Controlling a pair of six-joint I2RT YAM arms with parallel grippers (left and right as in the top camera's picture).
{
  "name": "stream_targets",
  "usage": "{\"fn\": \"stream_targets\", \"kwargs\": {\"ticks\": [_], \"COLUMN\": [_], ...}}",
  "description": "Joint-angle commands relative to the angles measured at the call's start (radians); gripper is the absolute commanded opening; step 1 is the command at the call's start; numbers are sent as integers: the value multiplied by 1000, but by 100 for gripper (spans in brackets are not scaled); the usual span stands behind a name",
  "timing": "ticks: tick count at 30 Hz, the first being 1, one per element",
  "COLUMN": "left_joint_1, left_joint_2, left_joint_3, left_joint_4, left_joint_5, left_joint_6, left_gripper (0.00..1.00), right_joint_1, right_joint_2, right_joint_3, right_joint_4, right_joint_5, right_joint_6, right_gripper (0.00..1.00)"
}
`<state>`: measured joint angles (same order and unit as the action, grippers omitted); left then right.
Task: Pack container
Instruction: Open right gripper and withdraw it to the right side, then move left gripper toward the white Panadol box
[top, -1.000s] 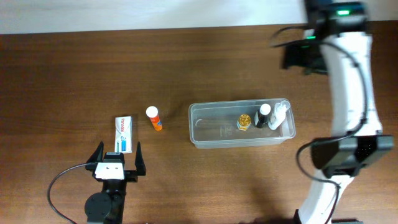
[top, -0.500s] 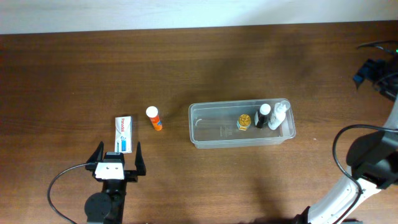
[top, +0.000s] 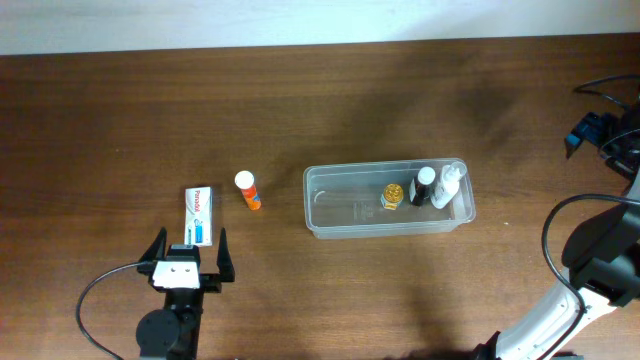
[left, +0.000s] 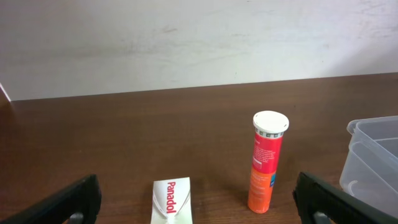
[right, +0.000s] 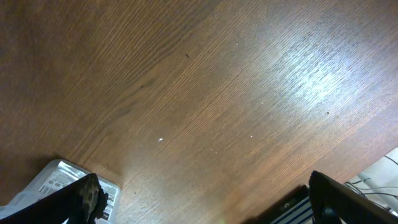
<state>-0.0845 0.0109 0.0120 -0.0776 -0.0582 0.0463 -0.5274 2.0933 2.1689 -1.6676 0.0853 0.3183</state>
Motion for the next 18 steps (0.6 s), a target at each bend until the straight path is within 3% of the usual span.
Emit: {"fn": "stream_targets", "kwargs": {"ticks": [1, 6, 11, 14, 18], "left_joint_1": [4, 5, 5, 5, 5], "left_joint_2": [-6, -6, -6, -6, 17], "left_joint_3": [-3, -3, -1, 16, 100], "left_joint_4": [1, 28, 150, 212, 190], "left_joint_5": [-17, -18, 47, 108, 86], "left_joint_6": [16, 16, 19, 72, 184], "left_gripper": [99, 99, 99, 99, 99], "right_joint_1": [4, 4, 4, 4, 4], "right_joint_2": [-24, -24, -24, -24, -24], "right_joint_3": [-5, -5, -5, -5, -5], "right_joint_4": [4, 4, 4, 4, 4], "right_joint_5": [-6, -6, -6, -6, -6], "right_joint_6": [13, 13, 13, 12, 12], "right_gripper": [98, 98, 98, 98, 98]}}
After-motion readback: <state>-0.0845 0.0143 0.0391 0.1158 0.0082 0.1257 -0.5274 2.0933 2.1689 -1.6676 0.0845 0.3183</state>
